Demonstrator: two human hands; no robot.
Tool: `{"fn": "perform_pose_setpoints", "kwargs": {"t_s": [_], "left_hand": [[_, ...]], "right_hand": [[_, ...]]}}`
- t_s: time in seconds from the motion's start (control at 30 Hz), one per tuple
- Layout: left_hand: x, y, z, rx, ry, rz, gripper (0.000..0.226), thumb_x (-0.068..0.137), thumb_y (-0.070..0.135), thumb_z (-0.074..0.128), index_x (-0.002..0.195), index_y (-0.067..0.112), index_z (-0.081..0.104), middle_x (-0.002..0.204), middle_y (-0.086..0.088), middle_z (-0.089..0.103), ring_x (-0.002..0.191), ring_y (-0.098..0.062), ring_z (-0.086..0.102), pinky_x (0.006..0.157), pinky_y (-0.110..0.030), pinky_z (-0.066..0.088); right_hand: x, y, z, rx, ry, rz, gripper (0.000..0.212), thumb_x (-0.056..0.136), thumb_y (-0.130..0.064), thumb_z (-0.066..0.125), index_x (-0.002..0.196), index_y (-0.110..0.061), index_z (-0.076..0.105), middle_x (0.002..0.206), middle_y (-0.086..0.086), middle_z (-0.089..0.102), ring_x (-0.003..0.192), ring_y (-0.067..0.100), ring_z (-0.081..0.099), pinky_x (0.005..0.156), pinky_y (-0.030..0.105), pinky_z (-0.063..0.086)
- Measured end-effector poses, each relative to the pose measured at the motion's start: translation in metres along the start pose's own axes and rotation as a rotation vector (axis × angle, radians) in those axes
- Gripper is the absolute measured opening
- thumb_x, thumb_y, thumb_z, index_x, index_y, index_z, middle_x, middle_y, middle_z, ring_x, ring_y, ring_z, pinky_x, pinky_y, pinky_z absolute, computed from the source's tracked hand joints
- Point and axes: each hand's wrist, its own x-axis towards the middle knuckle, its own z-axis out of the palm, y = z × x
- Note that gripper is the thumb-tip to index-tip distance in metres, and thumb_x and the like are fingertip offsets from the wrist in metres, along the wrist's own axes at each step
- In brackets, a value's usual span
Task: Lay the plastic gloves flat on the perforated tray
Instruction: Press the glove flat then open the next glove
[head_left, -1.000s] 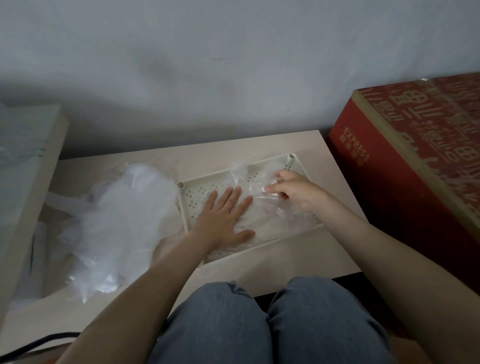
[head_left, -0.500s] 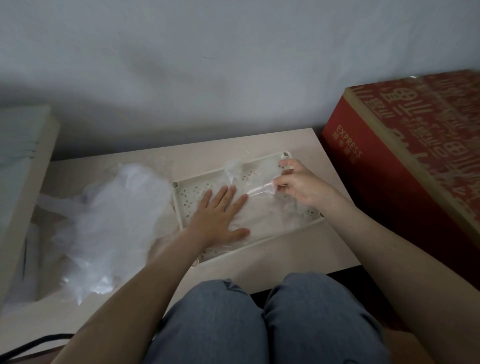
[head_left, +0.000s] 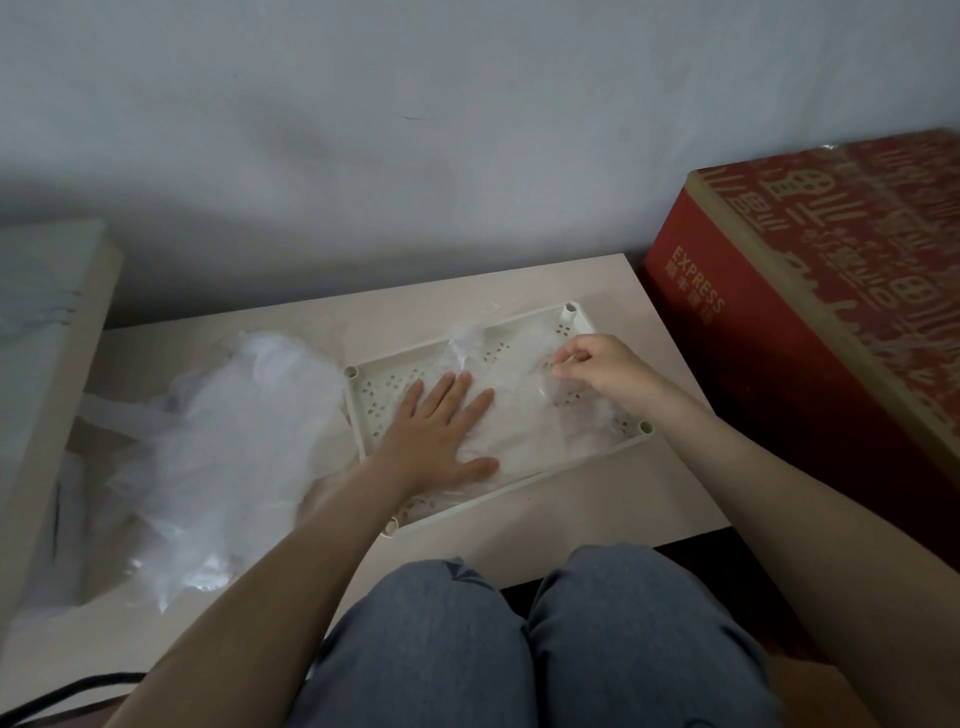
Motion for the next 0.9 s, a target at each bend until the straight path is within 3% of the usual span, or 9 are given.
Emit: {"fn": "perform_pose_setpoints", "kwargs": {"t_s": [0.13,0.2,0.27,0.4,0.5,0.6,0.7,0.8,0.9], "left_hand": [[0.001,-0.001,0.001,-0.005,0.005,0.011,0.093,0.064,0.087,-0.012,0.141,0.037,-0.029,0.156,-0.003,-0.027,0.144,-0.020,-0.024,0.113,-0.043,-0.018],[0.001,-0.001,0.001,-0.012,-0.004,0.013,0.096,0.061,0.088,-0.016,0.141,0.037,-0.029,0.156,-0.003,-0.027,0.144,-0.020,-0.024,0.113,-0.043,-0.018],[0.001,-0.001,-0.001,-0.007,-0.006,0.015,0.097,0.061,0.088,-0.016,0.142,0.036,-0.028,0.155,-0.002,-0.028,0.144,-0.020,-0.024,0.114,-0.043,-0.018],[0.001,-0.002,-0.001,-0.003,-0.010,0.020,0.098,0.061,0.088,-0.016,0.142,0.035,-0.029,0.150,-0.001,-0.033,0.144,-0.021,-0.025,0.113,-0.044,-0.018],[0.001,-0.002,-0.001,-0.003,-0.013,0.020,0.098,0.058,0.089,-0.019,0.140,0.036,-0.032,0.150,-0.001,-0.034,0.144,-0.020,-0.025,0.113,-0.043,-0.019],[0.002,-0.002,-0.002,-0.020,-0.029,0.022,0.100,0.055,0.090,-0.021,0.138,0.037,-0.033,0.147,0.000,-0.036,0.143,-0.019,-0.026,0.112,-0.042,-0.020],[0.002,-0.002,-0.002,-0.026,-0.040,0.019,0.099,0.055,0.091,-0.017,0.137,0.036,-0.035,0.146,0.001,-0.038,0.143,-0.019,-0.027,0.112,-0.043,-0.021],[0.001,0.000,-0.003,-0.043,-0.035,0.003,0.096,0.061,0.089,-0.008,0.134,0.035,-0.038,0.146,0.002,-0.038,0.142,-0.018,-0.028,0.112,-0.044,-0.021],[0.001,0.001,-0.004,-0.039,-0.041,0.005,0.099,0.057,0.091,-0.013,0.135,0.034,-0.038,0.146,0.001,-0.038,0.141,-0.018,-0.030,0.111,-0.045,-0.022]], "right_hand": [[0.002,0.000,0.003,-0.220,0.116,-0.059,0.018,0.085,-0.017,0.065,0.084,0.001,0.068,0.083,0.008,0.066,0.079,0.019,0.059,0.069,0.027,0.044],[0.003,0.000,0.003,-0.291,0.152,-0.092,0.028,0.082,-0.019,0.067,0.071,0.007,0.062,0.071,0.013,0.059,0.074,0.021,0.053,0.060,0.024,0.038],[0.003,-0.002,-0.001,-0.247,0.133,-0.079,0.035,0.081,-0.023,0.068,0.067,0.007,0.055,0.064,0.005,0.046,0.067,0.016,0.046,0.053,0.021,0.033],[-0.002,-0.004,-0.013,-0.181,0.119,-0.021,0.030,0.083,-0.020,0.065,0.067,-0.016,0.040,0.068,-0.005,0.043,0.061,0.010,0.040,0.056,0.025,0.032],[-0.002,0.000,-0.017,-0.175,0.237,-0.087,0.025,0.083,-0.012,0.063,0.071,-0.016,0.041,0.071,-0.005,0.045,0.064,0.012,0.041,0.056,0.023,0.032],[0.000,0.004,-0.017,-0.205,0.315,-0.125,0.015,0.085,-0.013,0.064,0.094,-0.010,0.053,0.091,0.000,0.053,0.081,0.014,0.050,0.059,0.016,0.035],[-0.006,0.003,-0.016,-0.170,0.156,-0.099,0.025,0.084,-0.017,0.066,0.106,-0.014,0.055,0.092,-0.002,0.056,0.080,0.012,0.053,0.061,0.016,0.038],[-0.017,0.003,-0.014,-0.239,-0.090,-0.073,0.015,0.082,-0.025,0.070,0.090,-0.015,0.062,0.080,-0.007,0.061,0.076,0.012,0.057,0.063,0.021,0.041],[-0.025,-0.001,-0.019,-0.336,-0.264,-0.010,0.026,0.086,-0.040,0.067,0.074,-0.017,0.062,0.069,-0.008,0.058,0.063,0.008,0.053,0.047,0.012,0.035]]}}
